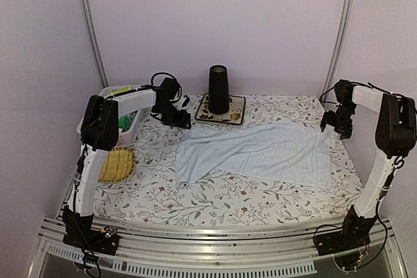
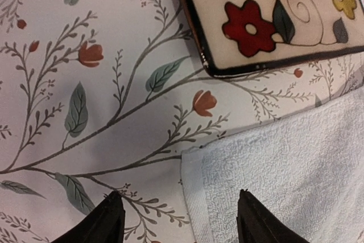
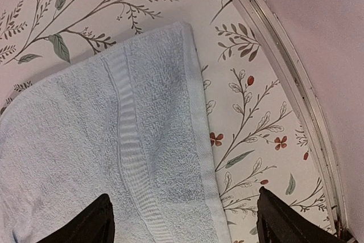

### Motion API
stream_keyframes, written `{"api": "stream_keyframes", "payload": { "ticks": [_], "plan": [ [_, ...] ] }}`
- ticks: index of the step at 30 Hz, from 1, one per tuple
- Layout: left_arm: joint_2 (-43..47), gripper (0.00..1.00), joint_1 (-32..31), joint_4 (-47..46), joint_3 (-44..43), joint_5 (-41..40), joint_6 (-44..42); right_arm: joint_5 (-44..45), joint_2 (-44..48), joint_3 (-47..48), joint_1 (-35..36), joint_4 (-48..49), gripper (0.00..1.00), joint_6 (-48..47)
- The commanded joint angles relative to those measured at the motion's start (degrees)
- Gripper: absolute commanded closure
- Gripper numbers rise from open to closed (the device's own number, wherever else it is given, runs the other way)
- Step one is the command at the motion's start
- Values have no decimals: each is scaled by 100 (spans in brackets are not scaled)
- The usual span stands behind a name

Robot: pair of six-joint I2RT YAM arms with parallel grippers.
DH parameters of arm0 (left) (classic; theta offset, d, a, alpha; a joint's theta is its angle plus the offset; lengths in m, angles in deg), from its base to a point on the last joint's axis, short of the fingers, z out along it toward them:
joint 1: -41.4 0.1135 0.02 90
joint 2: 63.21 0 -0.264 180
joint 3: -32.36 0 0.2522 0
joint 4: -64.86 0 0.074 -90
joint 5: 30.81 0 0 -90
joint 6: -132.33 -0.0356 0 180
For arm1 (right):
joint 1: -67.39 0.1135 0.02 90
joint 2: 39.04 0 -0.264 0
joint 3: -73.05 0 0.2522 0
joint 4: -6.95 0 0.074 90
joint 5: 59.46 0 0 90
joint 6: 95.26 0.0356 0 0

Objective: Roll the towels
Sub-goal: Pick up the towel from the center of the board.

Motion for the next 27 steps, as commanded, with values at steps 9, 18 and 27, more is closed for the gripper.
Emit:
{"api": "stream_keyframes", "payload": {
  "ticks": [9, 18, 27],
  "plan": [
    [-659, 39, -266, 84, -660, -403, 20, 166, -383, 249, -30, 181, 15, -25],
    [-787, 77, -316, 135, -728, -477, 61, 248, -496, 314, -159, 148, 16, 68],
    [-639, 100, -296, 159, -663, -633, 68, 105, -1066, 856, -373, 112, 18, 424]
  ]
}}
